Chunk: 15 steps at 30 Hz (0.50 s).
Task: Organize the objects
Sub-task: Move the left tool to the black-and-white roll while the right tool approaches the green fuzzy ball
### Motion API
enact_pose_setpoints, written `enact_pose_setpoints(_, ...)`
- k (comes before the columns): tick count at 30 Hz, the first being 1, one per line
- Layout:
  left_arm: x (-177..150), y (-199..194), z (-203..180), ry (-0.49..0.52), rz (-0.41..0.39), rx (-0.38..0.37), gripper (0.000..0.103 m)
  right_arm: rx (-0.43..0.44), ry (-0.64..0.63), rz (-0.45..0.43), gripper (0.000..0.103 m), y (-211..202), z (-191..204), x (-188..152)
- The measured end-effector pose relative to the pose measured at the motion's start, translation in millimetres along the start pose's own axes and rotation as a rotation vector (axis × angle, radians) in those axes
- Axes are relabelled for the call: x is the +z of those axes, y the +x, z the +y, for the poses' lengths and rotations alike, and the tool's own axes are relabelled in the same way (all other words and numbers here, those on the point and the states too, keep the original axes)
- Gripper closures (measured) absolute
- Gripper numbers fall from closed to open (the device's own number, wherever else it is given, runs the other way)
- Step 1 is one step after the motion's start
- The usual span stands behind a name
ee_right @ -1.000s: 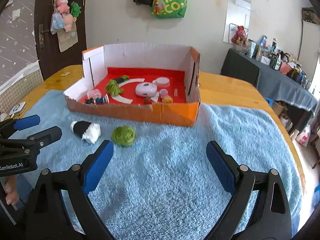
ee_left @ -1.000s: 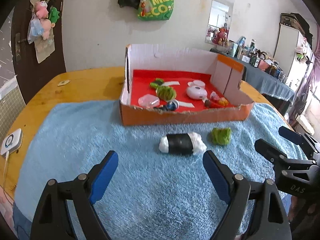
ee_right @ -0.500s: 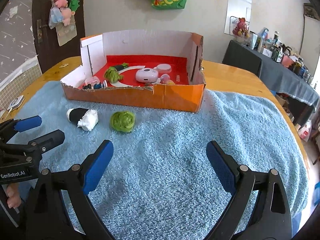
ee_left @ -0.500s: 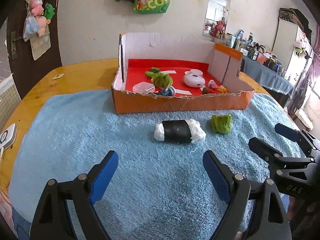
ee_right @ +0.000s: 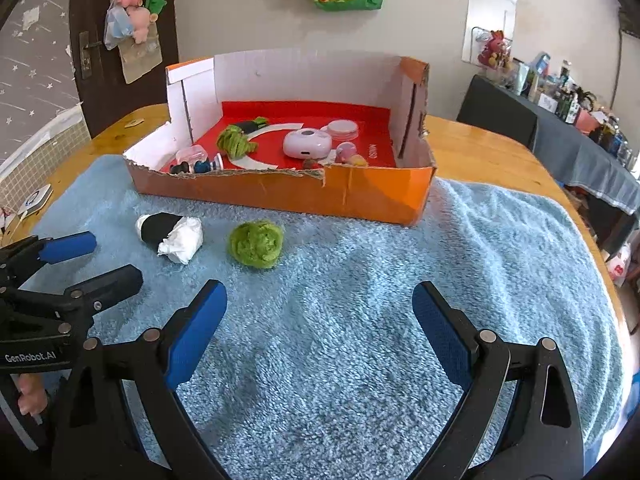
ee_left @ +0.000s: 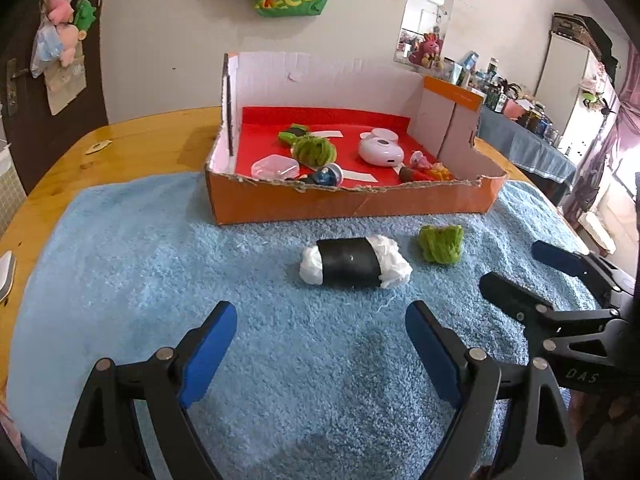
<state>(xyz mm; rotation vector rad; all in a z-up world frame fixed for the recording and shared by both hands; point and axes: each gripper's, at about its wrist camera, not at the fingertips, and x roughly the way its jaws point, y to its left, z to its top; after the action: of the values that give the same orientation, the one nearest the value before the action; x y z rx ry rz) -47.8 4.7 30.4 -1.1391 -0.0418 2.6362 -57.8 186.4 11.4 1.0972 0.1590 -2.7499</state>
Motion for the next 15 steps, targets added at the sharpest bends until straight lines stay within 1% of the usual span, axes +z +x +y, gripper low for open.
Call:
enact_pose_setpoints(6,13,9,1,0.044,0.011,-0.056,0.015,0.014,-0.012,0.022,0.008,9,-2,6)
enact_pose_setpoints(12,25,18,-3,0.069,0.035,-0.093,0.017,0.029,-0.033,0.045,0.008,17,-3,14)
enact_pose_setpoints(15,30,23,-6,0.097,0.045,-0.109,0.021,0.047,-0.049,0.067,0.008,23,-4,16)
